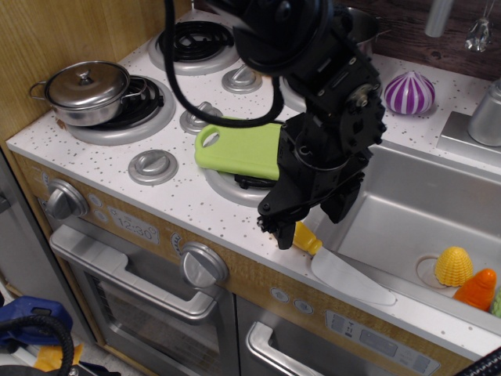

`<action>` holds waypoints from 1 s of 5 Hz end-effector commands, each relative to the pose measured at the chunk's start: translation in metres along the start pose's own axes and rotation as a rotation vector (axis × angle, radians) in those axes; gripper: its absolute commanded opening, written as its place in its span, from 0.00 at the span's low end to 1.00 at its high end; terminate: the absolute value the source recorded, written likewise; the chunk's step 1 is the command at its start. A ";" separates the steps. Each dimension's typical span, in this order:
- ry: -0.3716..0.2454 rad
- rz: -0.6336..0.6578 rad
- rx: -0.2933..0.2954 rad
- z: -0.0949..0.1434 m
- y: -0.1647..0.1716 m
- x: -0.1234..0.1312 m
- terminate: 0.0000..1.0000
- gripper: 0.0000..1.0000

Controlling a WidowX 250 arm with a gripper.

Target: Put knife on cutting board

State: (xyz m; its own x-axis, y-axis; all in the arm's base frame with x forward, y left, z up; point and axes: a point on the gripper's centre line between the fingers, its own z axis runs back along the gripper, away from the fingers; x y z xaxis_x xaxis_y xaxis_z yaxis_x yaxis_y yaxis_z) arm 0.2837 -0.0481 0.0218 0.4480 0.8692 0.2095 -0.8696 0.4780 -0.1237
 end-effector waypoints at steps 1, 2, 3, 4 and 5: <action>0.000 0.010 -0.043 -0.004 -0.002 0.004 0.00 1.00; 0.026 0.008 -0.053 -0.011 -0.001 0.007 0.00 1.00; 0.029 0.025 -0.062 -0.018 0.000 0.008 0.00 1.00; 0.024 0.033 -0.051 -0.017 -0.001 0.008 0.00 0.00; 0.002 0.014 -0.032 -0.002 -0.002 0.013 0.00 0.00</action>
State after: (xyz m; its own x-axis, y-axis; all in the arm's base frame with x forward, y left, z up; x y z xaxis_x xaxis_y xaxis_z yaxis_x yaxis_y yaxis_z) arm 0.2859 -0.0297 0.0210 0.4768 0.8511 0.2199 -0.8636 0.5002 -0.0636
